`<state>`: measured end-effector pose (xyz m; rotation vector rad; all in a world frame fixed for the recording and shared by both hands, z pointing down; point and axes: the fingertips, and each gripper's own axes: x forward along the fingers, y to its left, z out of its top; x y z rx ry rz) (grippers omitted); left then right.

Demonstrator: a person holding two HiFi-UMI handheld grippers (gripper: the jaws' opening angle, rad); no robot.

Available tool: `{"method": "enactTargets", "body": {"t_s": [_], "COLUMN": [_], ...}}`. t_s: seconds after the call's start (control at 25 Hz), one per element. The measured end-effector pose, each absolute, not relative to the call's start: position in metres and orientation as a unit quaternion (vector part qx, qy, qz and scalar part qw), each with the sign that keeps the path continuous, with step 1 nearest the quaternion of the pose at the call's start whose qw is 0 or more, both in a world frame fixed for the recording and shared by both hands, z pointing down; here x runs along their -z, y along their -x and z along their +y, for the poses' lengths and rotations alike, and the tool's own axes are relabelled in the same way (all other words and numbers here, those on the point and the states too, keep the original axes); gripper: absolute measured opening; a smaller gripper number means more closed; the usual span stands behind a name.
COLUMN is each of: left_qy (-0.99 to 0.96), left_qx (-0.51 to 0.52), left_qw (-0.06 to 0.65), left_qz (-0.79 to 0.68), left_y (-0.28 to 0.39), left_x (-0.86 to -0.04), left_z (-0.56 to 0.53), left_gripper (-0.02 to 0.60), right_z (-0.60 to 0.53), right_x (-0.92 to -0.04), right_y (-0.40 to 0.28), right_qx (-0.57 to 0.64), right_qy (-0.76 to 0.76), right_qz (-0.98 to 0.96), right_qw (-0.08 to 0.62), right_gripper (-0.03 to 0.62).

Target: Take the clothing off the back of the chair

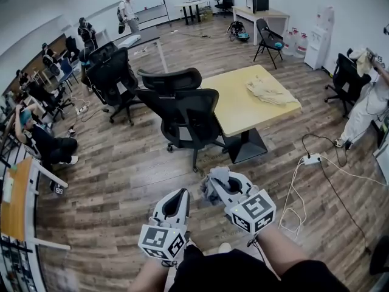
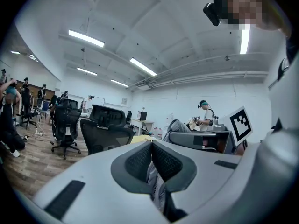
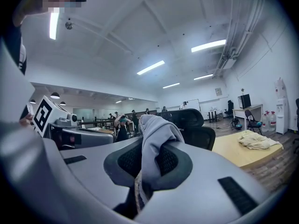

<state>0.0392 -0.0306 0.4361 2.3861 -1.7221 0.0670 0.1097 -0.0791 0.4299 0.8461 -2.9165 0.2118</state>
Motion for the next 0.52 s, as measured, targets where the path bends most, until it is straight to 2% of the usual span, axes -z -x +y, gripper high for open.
{"method": "enactTargets", "body": {"t_s": [0.52], "left_qy": [-0.807], "left_qx": [-0.024], "left_qw": [0.100], "left_qz": [-0.582], "left_y": [-0.0342], "left_x": [-0.4336], "left_z": [-0.0267], "left_gripper": [0.015], "right_z": [-0.0726], "right_x": [-0.4287], "right_y": [-0.1025], "right_qx": [-0.068], "right_qy": [-0.268], "right_qz": [-0.960], "right_qw": [0.050], "right_gripper": [0.034]}}
